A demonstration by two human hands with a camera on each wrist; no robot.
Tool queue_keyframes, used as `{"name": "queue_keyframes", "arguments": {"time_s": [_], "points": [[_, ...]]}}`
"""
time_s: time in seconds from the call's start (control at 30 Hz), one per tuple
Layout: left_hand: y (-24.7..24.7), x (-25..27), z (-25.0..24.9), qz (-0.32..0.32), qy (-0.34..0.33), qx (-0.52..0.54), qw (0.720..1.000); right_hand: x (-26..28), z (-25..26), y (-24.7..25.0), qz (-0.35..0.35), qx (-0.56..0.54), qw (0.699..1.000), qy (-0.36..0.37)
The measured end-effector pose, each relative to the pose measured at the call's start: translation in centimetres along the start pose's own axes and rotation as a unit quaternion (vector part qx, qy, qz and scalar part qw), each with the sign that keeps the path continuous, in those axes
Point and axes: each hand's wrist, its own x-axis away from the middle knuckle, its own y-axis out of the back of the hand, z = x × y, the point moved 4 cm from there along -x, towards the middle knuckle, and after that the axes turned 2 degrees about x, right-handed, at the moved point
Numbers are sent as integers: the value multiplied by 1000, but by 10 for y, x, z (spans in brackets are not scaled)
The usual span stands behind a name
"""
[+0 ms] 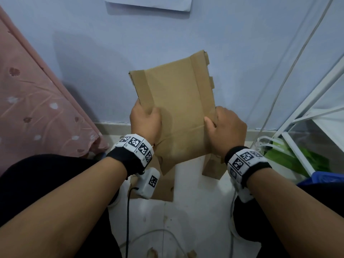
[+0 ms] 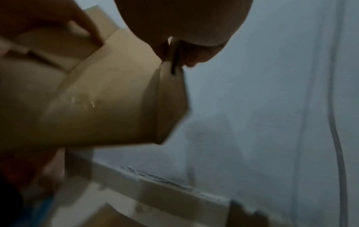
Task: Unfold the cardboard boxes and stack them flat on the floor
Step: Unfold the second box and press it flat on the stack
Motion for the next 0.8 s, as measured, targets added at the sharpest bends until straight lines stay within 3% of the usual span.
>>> {"name": "queue_keyframes", "arguments": {"time_s": [0.1, 0.2, 0.27, 0.33, 0.4, 0.53, 0.67, 0.73, 0.8], "points": [[-2, -2, -3, 31, 45, 49, 997, 4, -13, -4, 7, -104, 986, -128], [5, -7, -5, -7, 58, 46, 997, 7, -12, -14, 71, -257, 943, -201], [10, -15, -3, -29, 62, 46, 997, 5, -9, -18, 117, -421, 850, -296], [13, -24, -1, -45, 55, 50, 996, 2, -7, -19, 154, -517, 755, -373], [13, -28, -1, -49, 40, 58, 996, -1, -9, -15, 151, -549, 718, -401], [12, -32, 2, -47, 44, 96, 993, -6, -16, -9, 108, -600, 688, -394], [11, -30, -8, 17, 18, 245, 969, -15, -24, -2, 40, -697, 584, -414], [9, -30, -8, 43, 46, 289, 955, -17, -27, -1, 46, -700, 579, -415], [9, -33, -5, 58, 98, 338, 934, -18, -33, -7, 78, -656, 613, -434]]}}
